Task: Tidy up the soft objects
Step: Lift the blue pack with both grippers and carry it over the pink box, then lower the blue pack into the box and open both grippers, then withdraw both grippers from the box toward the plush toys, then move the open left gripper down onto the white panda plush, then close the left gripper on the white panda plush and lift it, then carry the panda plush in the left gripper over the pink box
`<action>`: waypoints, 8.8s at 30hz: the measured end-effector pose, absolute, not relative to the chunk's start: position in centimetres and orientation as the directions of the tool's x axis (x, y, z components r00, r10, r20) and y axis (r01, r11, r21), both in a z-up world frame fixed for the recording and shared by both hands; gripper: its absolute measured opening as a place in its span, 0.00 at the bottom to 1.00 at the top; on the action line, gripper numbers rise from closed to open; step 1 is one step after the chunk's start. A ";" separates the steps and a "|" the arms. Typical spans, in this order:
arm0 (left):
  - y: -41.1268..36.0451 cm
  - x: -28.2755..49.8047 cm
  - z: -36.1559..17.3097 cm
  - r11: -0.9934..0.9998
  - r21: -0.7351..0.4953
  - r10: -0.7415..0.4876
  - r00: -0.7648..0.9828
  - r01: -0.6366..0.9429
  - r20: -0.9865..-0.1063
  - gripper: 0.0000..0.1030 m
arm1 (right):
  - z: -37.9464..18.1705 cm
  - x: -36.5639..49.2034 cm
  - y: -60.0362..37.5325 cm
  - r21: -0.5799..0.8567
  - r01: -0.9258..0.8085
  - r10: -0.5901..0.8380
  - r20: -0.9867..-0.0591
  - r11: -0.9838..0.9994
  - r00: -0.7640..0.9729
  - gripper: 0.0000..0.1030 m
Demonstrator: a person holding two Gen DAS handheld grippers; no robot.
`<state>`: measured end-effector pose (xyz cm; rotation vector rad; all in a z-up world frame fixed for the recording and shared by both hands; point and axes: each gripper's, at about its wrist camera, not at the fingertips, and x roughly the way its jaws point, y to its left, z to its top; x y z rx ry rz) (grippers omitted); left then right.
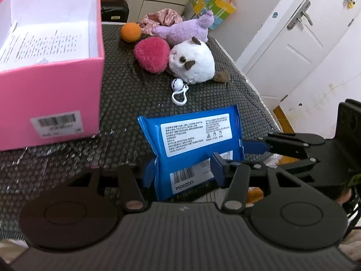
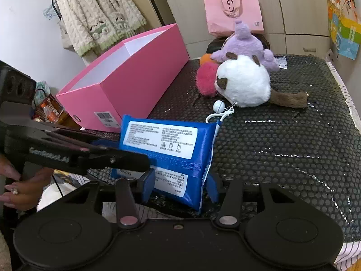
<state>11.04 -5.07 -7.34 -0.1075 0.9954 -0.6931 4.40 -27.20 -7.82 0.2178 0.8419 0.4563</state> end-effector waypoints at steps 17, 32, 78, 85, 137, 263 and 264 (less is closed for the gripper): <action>0.6 8.5 -4.4 0.803 -0.450 -0.569 0.279 0.391 -0.773 0.49 | -4.1 4.1 -21.8 0.355 -0.407 0.522 -0.732 0.841 0.439 0.57; 7.2 7.2 1.3 0.842 -0.399 -0.529 0.411 0.362 -0.742 0.49 | 0.4 5.8 -16.5 0.434 -0.529 0.639 -0.710 0.729 0.298 0.57; 8.2 29.3 0.0 0.958 -0.142 -0.278 0.696 0.248 -0.662 0.52 | 0.5 27.7 -10.2 0.077 -0.432 0.360 -0.692 0.899 0.626 0.47; 7.9 25.9 2.9 0.943 -0.060 -0.282 0.691 0.327 -0.665 0.53 | 3.3 25.0 -12.3 0.134 -0.480 0.438 -0.663 0.867 0.606 0.47; -7.0 10.7 1.6 0.712 -0.151 -0.606 0.491 0.686 -0.626 0.70 | 1.1 4.3 -29.8 0.163 -0.483 0.482 -0.571 0.860 0.665 0.57; 2.1 14.1 3.3 0.793 -0.480 -0.590 0.274 0.374 -0.760 0.66 | 2.0 11.4 -18.8 0.467 -0.493 0.641 -0.716 0.734 0.276 0.57; 2.7 14.1 3.8 0.792 -0.479 -0.593 0.294 0.378 -0.749 0.66 | 2.4 11.6 -18.5 0.470 -0.498 0.648 -0.709 0.729 0.278 0.57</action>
